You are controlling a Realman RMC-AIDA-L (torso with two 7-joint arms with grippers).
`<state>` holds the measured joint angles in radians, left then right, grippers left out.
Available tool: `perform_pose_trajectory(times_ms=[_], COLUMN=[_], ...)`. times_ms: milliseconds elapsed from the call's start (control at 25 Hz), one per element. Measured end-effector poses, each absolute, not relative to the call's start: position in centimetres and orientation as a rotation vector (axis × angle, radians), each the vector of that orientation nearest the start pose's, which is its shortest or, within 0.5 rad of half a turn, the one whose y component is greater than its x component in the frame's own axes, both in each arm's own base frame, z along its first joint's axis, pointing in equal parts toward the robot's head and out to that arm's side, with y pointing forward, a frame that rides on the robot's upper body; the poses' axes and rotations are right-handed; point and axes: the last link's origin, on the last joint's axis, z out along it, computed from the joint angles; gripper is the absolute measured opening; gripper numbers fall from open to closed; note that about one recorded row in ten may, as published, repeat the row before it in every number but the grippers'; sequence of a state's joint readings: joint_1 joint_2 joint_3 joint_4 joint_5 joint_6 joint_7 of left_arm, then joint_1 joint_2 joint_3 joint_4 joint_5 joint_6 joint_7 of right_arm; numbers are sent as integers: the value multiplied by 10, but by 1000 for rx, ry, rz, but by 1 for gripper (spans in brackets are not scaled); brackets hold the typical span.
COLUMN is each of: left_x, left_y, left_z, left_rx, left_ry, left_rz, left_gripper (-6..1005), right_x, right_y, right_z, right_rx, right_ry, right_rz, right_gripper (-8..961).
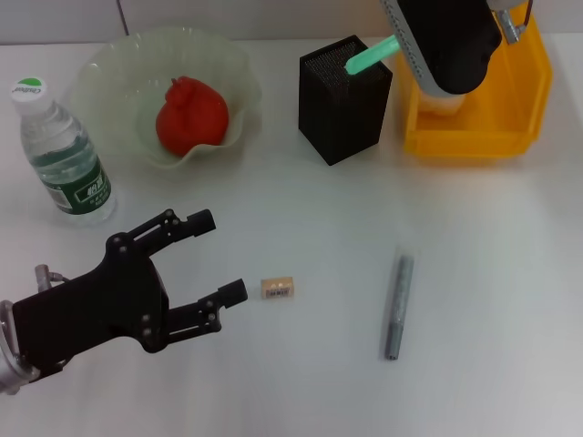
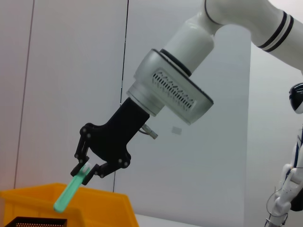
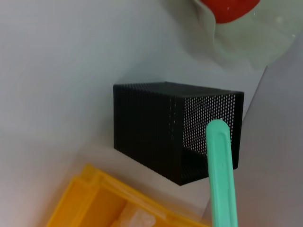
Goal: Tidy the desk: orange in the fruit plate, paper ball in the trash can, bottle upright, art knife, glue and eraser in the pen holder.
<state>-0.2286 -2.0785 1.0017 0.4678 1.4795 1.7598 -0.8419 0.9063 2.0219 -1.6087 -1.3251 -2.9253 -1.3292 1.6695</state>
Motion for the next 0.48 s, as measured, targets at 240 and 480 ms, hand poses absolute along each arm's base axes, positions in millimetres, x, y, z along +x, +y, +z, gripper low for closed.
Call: perform_pose_trajectory(times_ms=[240, 480], left_x=[-284, -284], left_y=[225, 225], left_z=[-20, -20], left_rx=[-2546, -2529], left_ry=[-293, -290], left_rz=[-1152, -1164], left_gripper=[845, 845], right_x=[78, 78], right_y=[438, 450], right_z=[8, 2], right_rx=[-2294, -2284], right_ry=[-987, -1016], right_rz=[-1099, -1140], right_gripper=[165, 166])
